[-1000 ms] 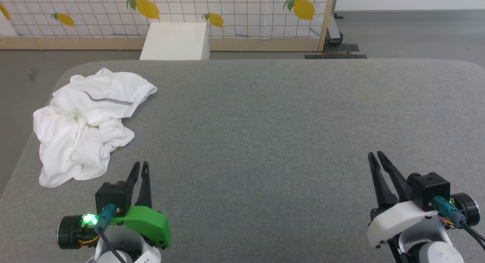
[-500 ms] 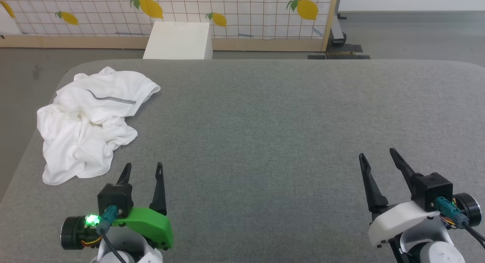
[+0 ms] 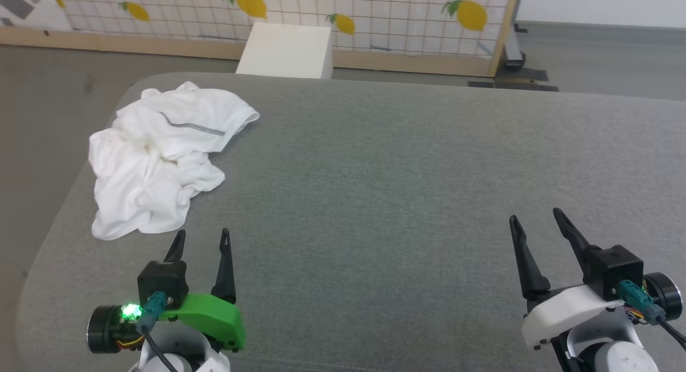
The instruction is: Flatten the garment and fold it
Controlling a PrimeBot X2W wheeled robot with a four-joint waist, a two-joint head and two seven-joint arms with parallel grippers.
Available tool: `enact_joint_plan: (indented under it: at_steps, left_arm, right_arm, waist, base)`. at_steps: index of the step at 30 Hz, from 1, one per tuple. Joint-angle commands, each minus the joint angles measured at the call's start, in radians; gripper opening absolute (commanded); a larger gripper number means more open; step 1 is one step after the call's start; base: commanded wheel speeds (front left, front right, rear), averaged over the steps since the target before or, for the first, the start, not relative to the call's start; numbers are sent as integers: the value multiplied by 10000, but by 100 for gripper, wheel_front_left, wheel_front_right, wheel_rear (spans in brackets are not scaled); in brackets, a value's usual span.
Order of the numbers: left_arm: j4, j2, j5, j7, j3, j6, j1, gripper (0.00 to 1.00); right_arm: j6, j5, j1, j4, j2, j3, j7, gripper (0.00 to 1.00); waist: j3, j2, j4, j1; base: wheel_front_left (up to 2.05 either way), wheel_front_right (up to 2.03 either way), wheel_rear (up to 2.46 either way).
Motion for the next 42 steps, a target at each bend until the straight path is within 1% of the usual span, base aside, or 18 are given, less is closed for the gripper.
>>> enact_joint_plan:
  at_steps: [1, 15, 33, 42]
  left_arm:
    - [41, 58, -117, -148, -22, 67, -166, 100]
    - [109, 108, -351, -443, 30, 242, -144, 100]
    - [94, 68, -548, -812, 107, 565, -78, 100]
    - [160, 108, -651, -994, 195, 635, -51, 100]
  right_arm:
    - [-4, 77, -93, 38, 3, -10, -93, 100]
    - [-6, 95, -213, 70, 3, 48, -222, 100]
    - [-8, 142, -353, 72, 4, 77, -402, 100]
    - [-10, 207, -390, 95, 4, 47, -530, 100]
  waist:
    - [-1, 0, 302, 0]
    - [93, 0, 1578, 0]
    - [201, 0, 2412, 0]
    - [229, 0, 2743, 0]
  base:
    - [0, 0, 0]
    - [-5, -5, -5]
    - [-6, -6, -6]
    - [0, 0, 0]
